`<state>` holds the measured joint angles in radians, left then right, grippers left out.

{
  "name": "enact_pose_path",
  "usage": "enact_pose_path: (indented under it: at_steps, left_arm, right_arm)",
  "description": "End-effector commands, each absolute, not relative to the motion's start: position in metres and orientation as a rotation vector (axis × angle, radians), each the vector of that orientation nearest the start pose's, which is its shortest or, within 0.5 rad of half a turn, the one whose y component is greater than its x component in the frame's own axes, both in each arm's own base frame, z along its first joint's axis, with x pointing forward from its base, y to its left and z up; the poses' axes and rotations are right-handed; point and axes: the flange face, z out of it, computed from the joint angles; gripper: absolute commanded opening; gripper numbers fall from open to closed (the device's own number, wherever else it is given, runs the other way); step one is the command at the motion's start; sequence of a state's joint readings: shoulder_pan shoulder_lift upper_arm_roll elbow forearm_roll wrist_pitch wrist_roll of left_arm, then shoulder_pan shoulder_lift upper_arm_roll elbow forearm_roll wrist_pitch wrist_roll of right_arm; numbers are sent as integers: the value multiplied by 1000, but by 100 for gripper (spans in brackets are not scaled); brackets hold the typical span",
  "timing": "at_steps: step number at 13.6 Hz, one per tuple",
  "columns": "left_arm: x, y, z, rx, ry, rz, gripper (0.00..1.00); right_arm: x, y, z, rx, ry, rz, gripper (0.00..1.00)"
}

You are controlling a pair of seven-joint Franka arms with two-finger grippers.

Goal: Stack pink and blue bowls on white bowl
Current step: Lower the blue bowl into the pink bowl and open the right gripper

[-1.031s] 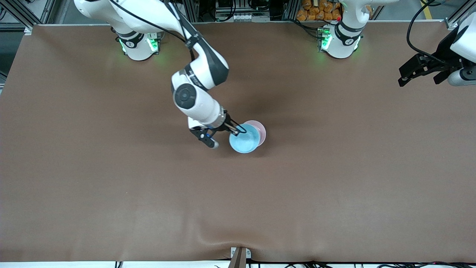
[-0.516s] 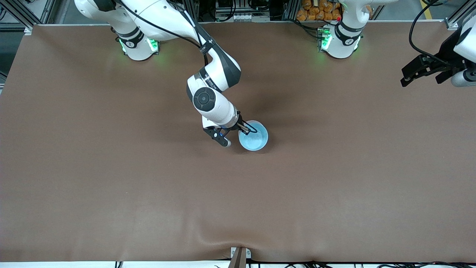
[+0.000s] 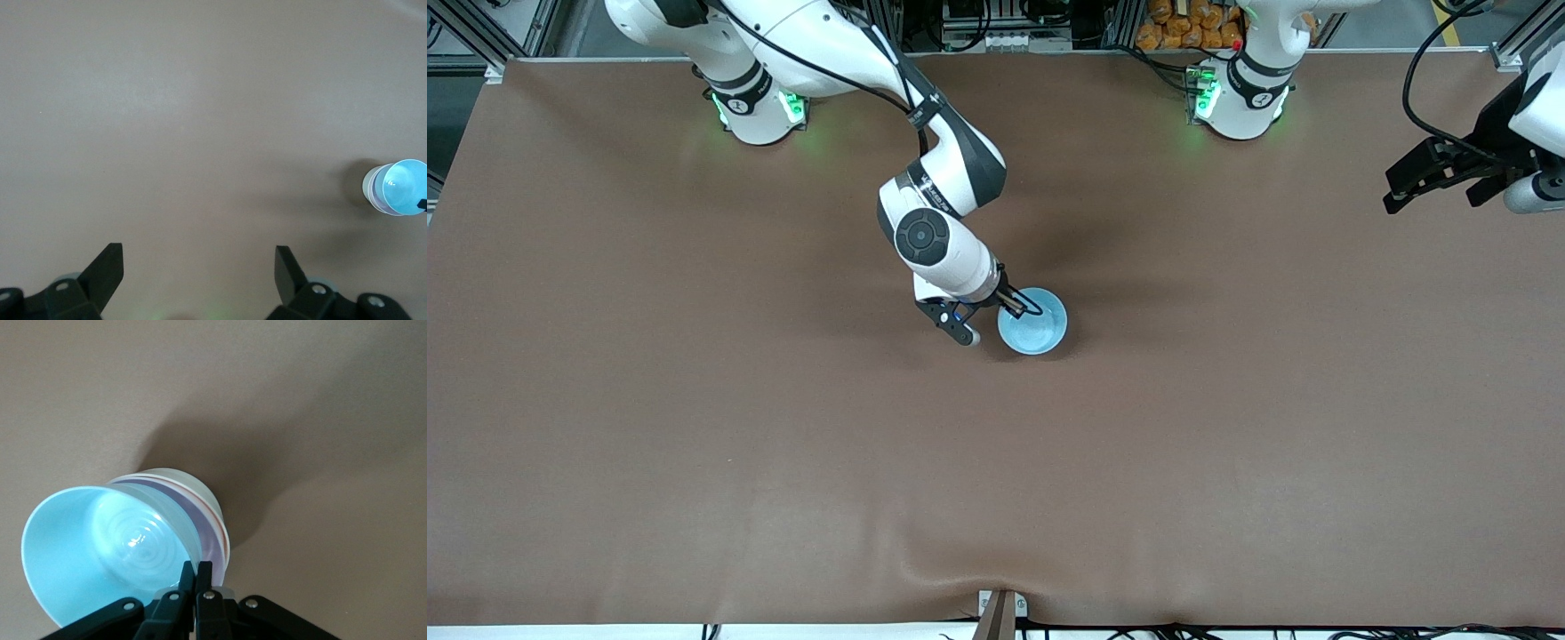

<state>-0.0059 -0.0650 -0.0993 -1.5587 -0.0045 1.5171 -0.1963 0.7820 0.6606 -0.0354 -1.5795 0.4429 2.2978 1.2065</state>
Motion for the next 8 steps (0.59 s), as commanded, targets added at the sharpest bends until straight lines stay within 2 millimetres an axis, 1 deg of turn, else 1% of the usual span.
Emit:
enact_pose_path:
  at_steps: [1,3,4,5,6,7,8]
  left_arm:
    - [526,-58,660,-3153,-125,-55,100]
    - [526,-55,659,-3154,-125,-52,100]
    - [527,-48,660,-3154,-132,-55,100]
    - [527,-46,660,-3153,-129,-55,100]
    - [527,-46,659,-3153,-129,-53,100]
    - [527,-44,658,-3151,-134,-48,100]
    - [528,-43,658,-3153,-137,-48,100]
  right_arm:
    - [507,485,262,-2708,1077,357,0]
    - [508,484,262,-2708,1081,356,0]
    - [508,484,261,-2710,1081,357,0]
    - [509,482,261,-2709,1083,358,17]
    - [511,481,261,-2707,1089,358,87]
    - [511,481,265,-2703,1086,353,100]
    - [517,479,273,-2689,1084,340,100]
